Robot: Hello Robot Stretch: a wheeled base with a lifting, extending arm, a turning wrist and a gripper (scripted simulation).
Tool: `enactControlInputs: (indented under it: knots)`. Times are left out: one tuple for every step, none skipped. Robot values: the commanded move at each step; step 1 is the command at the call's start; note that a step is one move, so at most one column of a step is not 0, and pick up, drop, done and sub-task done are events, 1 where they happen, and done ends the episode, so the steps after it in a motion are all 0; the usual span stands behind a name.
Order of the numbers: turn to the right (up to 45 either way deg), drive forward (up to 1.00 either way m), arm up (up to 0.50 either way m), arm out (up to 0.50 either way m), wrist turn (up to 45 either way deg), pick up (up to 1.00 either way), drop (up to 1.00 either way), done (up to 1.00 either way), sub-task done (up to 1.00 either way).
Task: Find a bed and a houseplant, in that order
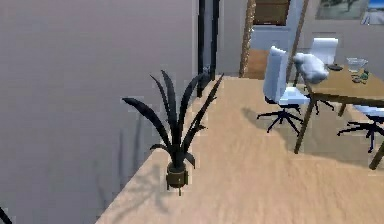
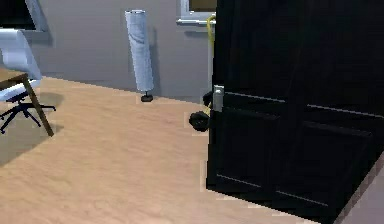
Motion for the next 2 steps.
enactControlInputs:
  knots:
    - [0.0,0.20,0.00,0.00,0.0,0.00,0.00,0.00,0.00]
    - [0.0,0.00,0.00,0.00,0.0,0.00,0.00,1.00,0.00]
